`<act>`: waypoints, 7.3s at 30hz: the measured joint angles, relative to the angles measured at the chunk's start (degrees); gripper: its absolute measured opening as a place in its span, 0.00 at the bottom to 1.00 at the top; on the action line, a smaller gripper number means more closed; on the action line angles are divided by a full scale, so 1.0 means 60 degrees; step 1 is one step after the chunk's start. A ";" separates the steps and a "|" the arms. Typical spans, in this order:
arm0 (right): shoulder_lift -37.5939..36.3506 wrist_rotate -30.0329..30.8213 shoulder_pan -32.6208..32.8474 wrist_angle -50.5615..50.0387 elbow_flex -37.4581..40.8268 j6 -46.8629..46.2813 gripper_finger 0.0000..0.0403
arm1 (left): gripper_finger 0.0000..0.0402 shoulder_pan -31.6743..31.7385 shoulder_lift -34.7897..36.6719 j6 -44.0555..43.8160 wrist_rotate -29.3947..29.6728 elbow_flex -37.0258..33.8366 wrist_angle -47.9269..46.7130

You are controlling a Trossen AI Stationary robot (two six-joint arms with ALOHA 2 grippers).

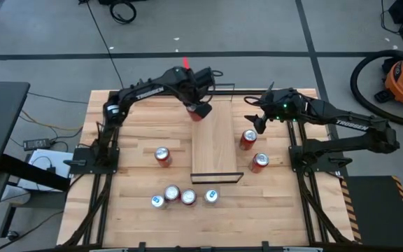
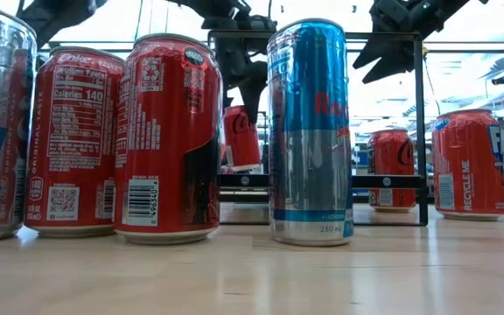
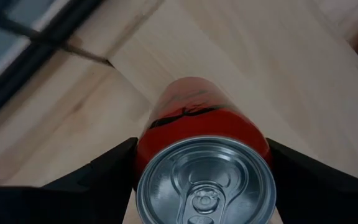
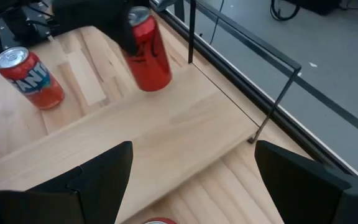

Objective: Place canned beverage on shelf
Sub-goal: Put the top left red black soda can on the shelf, then put the red black soda can on the shelf aligned with the other red black soda can

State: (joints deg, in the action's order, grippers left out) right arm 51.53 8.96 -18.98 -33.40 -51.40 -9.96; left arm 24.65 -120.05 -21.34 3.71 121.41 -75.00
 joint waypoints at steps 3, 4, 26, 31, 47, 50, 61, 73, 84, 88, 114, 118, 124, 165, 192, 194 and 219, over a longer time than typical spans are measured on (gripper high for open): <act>0.0007 -0.0002 0.0004 0.0035 0.0000 0.0150 0.87 | 0.77 0.0201 -0.0143 0.0018 0.0003 0.0116 0.0005; 0.0007 0.0011 0.0004 0.0046 0.0000 0.0177 0.87 | 0.77 0.0271 -0.0164 0.0022 -0.0027 0.0149 0.0052; 0.0174 0.0170 0.0000 0.0507 0.0004 0.0079 0.87 | 0.77 0.0505 -0.0725 0.0663 0.0060 0.0589 0.0554; 0.0163 0.0173 0.0004 0.0517 0.0007 -0.0150 0.87 | 0.80 0.0527 -0.0775 0.0962 0.0193 0.0586 0.0532; 0.0127 0.0170 0.0004 0.0418 0.0007 -0.0016 0.87 | 0.81 -0.0043 -0.0757 -0.0067 -0.1855 0.0586 -0.1197; 0.0131 0.0170 0.0004 0.0418 0.0007 0.0218 0.87 | 0.81 -0.0647 -0.0757 -0.0328 -0.1871 0.0586 -0.1622; -0.0023 0.0168 0.0000 0.0433 0.0007 0.0525 0.87 | 0.81 -0.2737 -0.0750 -0.2994 -0.1915 0.0582 -0.1763; -0.0498 0.0060 0.0000 0.0448 0.0007 0.1162 0.87 | 0.81 -0.4374 -0.0742 -0.6281 -0.0818 0.0578 -0.1422; -0.0525 -0.0260 0.0004 0.0466 0.0007 0.1163 0.87 | 0.81 -0.5124 -0.0739 -0.7912 -0.0219 0.0578 -0.1268; -0.0525 -0.0267 0.0004 0.0484 0.0007 0.1163 0.87 | 0.81 -0.5174 -0.0739 -0.8164 -0.0003 0.0578 -0.1265; -0.0536 -0.0770 0.0033 0.0688 0.0007 0.1198 0.87 | 0.81 -0.5271 -0.0761 -0.8944 -0.0222 0.0344 -0.1287; -0.0536 -0.0770 0.0033 0.0699 0.0007 0.1196 0.87 | 0.81 -0.5269 -0.0761 -0.8824 -0.0320 0.0338 -0.1239; -0.0536 -0.0770 0.0033 0.0702 0.0007 0.1197 0.87 | 0.84 -0.5269 -0.0772 -0.8801 -0.0552 0.0331 -0.1097; 0.0485 -0.2526 -0.0049 -0.1278 0.0219 0.1247 0.88 | 0.93 -0.4074 -0.0781 -0.5500 -0.0568 0.2265 -0.1005; 0.2442 -0.2185 -0.0189 -0.0670 0.0994 0.1673 0.99 | 0.93 -0.3683 0.1379 0.1334 0.2695 0.2269 -0.1932; 0.2520 -0.2220 -0.0189 -0.0725 0.0994 0.1619 0.99 | 0.93 -0.3644 0.1374 0.1807 0.2688 0.2265 -0.1739; 0.2710 -0.2428 -0.0091 -0.0565 0.1683 0.1258 0.83 | 0.73 -0.3418 0.4741 0.2732 0.1739 -0.3968 0.2837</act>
State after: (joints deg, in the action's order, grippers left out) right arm 67.79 -5.61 -19.53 -36.80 -41.30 -2.42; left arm 4.14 -91.61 -4.95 14.14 97.60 -57.98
